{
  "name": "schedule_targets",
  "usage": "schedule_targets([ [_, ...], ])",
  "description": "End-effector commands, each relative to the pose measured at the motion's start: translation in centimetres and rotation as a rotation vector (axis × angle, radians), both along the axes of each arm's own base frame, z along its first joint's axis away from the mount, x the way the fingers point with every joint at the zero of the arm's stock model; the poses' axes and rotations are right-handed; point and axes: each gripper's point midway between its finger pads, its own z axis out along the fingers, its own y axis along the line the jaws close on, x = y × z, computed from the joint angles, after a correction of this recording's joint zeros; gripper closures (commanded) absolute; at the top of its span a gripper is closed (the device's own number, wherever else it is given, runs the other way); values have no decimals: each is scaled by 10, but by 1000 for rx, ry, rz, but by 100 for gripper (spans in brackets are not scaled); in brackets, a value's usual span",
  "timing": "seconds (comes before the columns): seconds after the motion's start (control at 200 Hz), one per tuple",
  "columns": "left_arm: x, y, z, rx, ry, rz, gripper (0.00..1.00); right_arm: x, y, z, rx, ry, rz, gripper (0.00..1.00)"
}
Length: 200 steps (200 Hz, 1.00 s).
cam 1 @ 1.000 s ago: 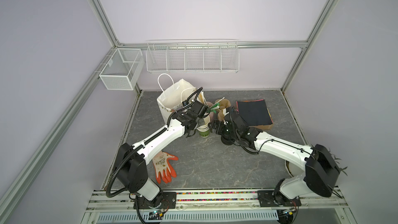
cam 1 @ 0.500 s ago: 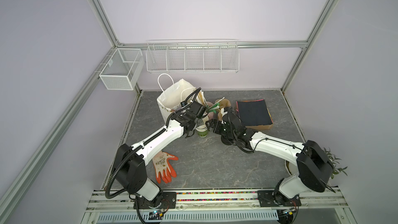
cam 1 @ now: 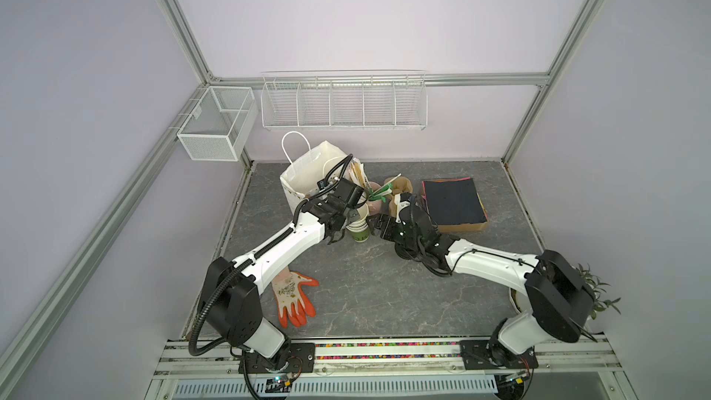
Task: Pack a coffee takeout order
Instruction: Separate the coffee cup.
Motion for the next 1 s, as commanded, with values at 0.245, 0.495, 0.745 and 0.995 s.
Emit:
schedule_targets([
  [0.245,5,-3,2,-39,-2,33,100,3,16,-14,29,24,17,10],
  [0.495,4,-5,1,-57,8,32,100,4,15,-17,13,23,14,10],
  [0.745,8,1,34,-43,-57,25,100,5,20,-21,-2,38,30,10],
  [0.995,12,5,73,-29,-142,8,100,7,22,-23,-3,47,31,10],
])
